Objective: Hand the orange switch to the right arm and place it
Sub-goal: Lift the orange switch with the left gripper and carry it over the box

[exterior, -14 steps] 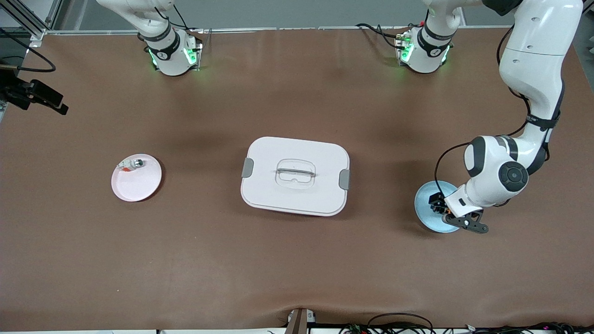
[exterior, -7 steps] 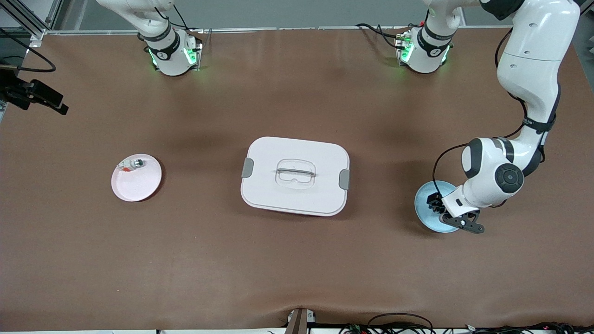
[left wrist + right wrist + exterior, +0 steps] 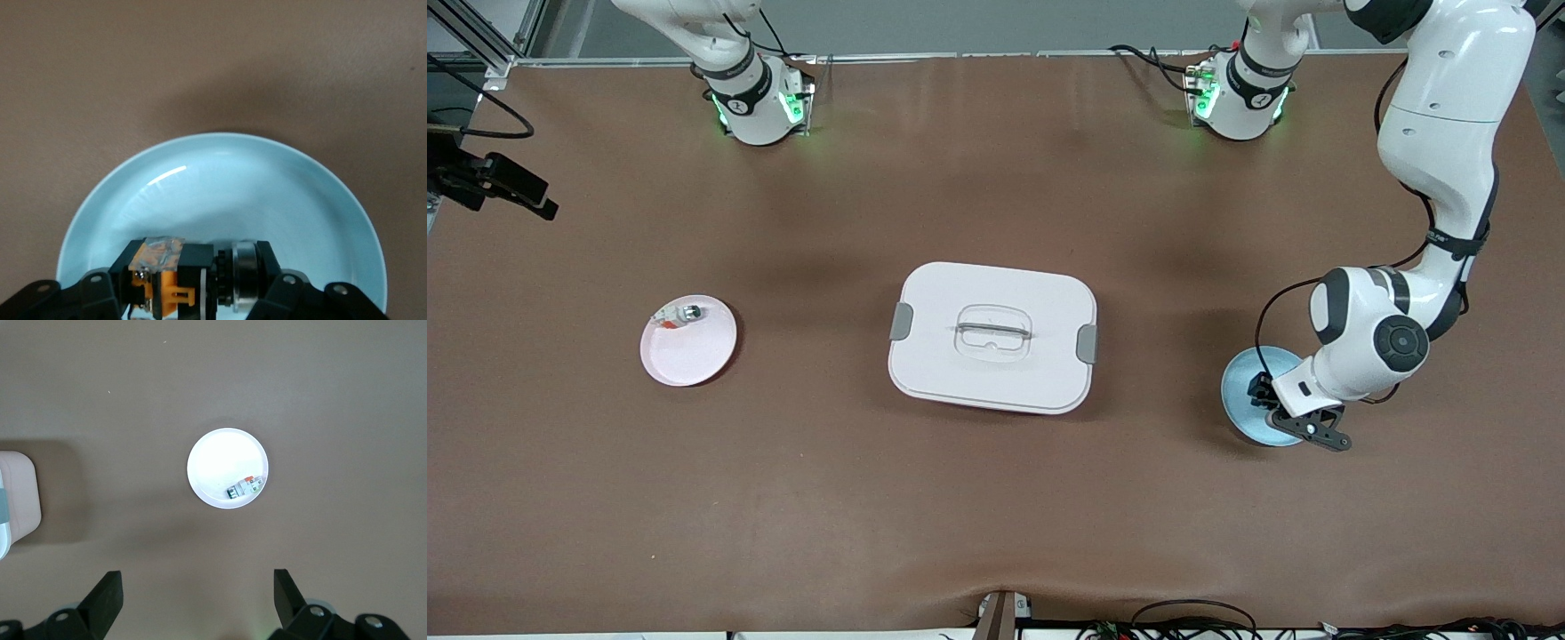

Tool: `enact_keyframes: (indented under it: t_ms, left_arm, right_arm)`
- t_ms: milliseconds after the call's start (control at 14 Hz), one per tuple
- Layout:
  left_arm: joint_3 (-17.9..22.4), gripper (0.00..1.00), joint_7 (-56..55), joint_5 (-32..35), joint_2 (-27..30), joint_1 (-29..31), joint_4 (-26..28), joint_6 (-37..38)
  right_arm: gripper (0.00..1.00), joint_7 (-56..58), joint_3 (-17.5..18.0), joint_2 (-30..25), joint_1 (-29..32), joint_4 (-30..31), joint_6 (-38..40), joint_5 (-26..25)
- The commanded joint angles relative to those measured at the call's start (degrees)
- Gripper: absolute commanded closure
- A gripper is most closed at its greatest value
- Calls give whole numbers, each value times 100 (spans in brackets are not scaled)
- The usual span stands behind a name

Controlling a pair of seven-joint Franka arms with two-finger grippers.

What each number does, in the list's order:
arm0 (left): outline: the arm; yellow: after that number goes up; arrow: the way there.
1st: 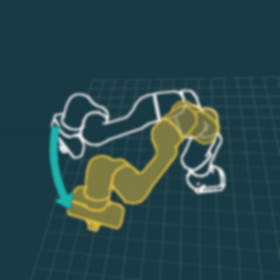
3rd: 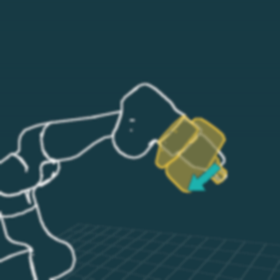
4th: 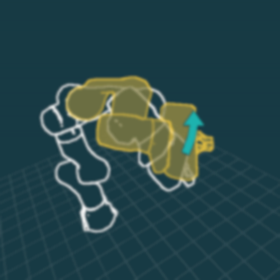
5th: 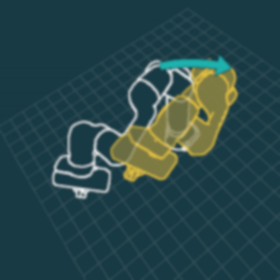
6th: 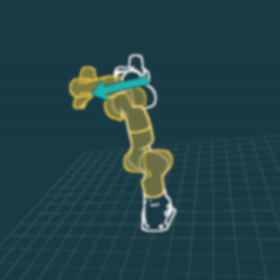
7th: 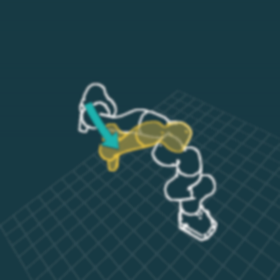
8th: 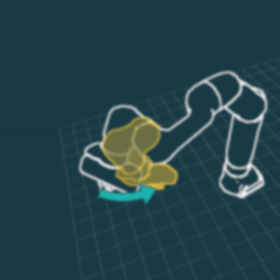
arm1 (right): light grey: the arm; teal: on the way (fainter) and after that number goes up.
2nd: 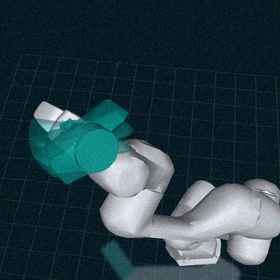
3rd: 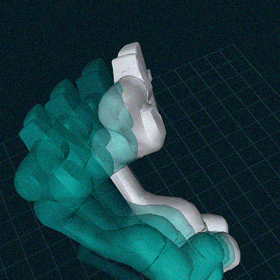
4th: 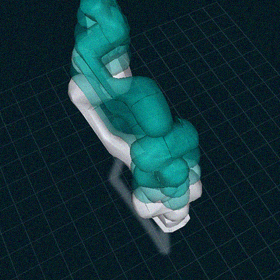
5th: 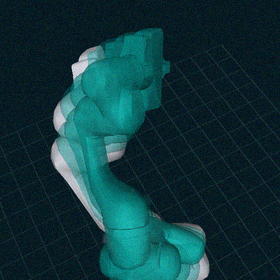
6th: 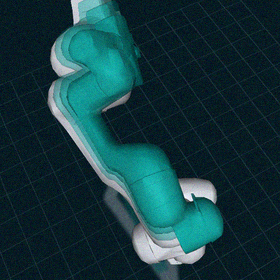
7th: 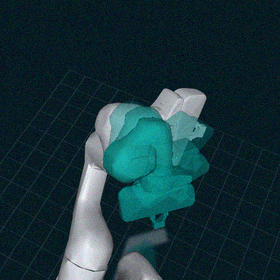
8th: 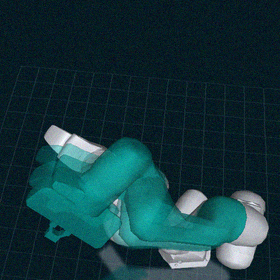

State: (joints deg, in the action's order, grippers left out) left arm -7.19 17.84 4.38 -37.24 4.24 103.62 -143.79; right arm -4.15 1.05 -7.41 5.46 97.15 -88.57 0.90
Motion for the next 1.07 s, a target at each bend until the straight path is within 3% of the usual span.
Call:
enact_keyframes:
  t_ms: [0,358,1003]
  left_arm:
    - [-11,91,9,63,365,-2,-244,770]
    - [-159,91,-262,-33,726,-37,-913,2055]
    - [-1047,92,-2633,-752,867,-29,-1827,3023]
  right_arm:
    - [0,212,27,-155,60,138,-55,-72]
    - [0,221,27,-155,60,138,-55,-55]
    - [0,186,1,-155,87,146,-64,68]
